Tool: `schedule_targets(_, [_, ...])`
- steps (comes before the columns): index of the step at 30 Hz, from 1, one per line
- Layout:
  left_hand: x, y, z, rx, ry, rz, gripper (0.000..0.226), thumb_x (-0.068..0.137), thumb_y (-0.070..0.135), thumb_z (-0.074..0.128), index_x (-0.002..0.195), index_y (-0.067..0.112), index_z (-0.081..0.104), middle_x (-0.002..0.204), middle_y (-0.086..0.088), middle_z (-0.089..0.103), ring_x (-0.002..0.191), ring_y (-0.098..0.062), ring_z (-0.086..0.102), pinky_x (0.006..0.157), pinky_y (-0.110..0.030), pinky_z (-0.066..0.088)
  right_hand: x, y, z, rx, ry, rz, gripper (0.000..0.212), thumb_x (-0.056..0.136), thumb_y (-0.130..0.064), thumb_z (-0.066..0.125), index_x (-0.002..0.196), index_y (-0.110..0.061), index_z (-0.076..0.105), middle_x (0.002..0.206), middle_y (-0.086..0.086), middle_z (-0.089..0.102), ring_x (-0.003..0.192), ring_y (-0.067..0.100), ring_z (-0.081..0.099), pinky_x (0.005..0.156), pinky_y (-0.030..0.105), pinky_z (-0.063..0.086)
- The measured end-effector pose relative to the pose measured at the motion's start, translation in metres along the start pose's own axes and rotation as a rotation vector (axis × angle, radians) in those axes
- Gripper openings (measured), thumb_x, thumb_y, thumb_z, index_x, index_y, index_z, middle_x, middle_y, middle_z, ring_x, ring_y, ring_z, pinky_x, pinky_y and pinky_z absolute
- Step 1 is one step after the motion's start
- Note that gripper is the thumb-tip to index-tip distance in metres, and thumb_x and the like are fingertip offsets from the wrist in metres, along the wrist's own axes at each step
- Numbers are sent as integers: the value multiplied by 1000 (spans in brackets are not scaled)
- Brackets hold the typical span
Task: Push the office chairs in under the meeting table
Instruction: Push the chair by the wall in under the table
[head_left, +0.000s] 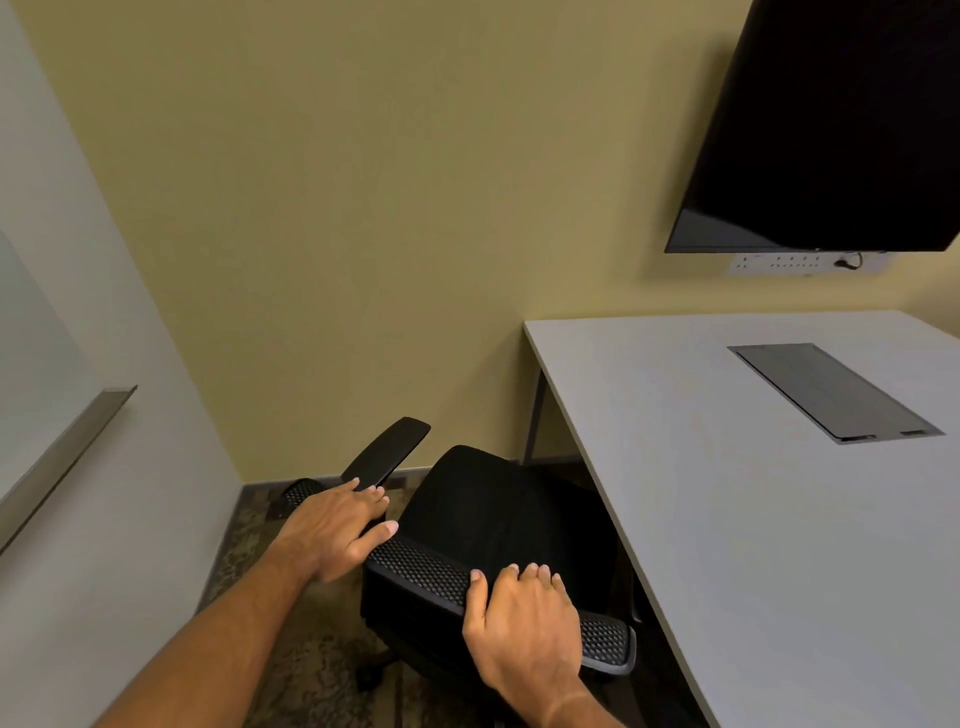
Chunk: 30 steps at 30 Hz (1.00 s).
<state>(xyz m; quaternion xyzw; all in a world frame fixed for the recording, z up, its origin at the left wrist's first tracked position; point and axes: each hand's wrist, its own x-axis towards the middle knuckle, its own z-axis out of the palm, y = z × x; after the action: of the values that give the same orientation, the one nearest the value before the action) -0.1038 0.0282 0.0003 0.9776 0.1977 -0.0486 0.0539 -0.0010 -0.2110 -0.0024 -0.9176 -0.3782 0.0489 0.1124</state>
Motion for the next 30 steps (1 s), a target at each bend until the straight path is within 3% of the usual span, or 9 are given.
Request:
schedule_targets(3, [27, -20, 1, 14, -4, 62, 100, 78, 80, -7, 142, 22, 45, 152, -1, 42, 143, -19, 33, 115, -38, 30, 14, -13, 5, -43, 2, 92, 85, 87, -55, 3, 133, -4, 53, 139, 18, 53, 134, 29, 44, 115, 40, 29])
schedule_targets(7, [67, -44, -4, 21, 15, 171, 114, 69, 81, -19, 149, 19, 34, 156, -3, 33, 146, -20, 25, 118, -38, 25, 34, -39, 12, -21, -64, 239, 72, 96, -52, 14, 143, -5, 41, 150, 18, 40, 142, 28, 31, 118, 38, 21])
schedule_targets(13, [124, -61, -15, 30, 63, 380, 117, 66, 77, -26, 152, 13, 21, 160, -5, 23, 148, -13, 18, 120, -27, 7, 67, -58, 8, -1, -52, 402, 74, 95, -54, 11, 149, -5, 28, 155, 18, 29, 145, 29, 23, 119, 38, 16])
schedule_targets(24, [223, -61, -21, 47, 62, 561, 115, 68, 77, -23, 153, 11, 19, 160, -7, 21, 148, -14, 16, 120, -26, 5, 128, -48, 10, -8, 68, 577, 81, 92, -59, 11, 152, -5, 2, 159, 23, 6, 148, 31, 3, 121, 42, 5])
schedule_targets(30, [283, -57, -28, 87, -5, 580, 126, 62, 83, -25, 153, 7, 16, 161, -10, 16, 149, -16, 11, 119, -28, 1, 171, -39, 8, -23, 208, 609, 91, 89, -69, 9, 152, -4, 14, 157, 24, 20, 146, 34, 15, 120, 47, 12])
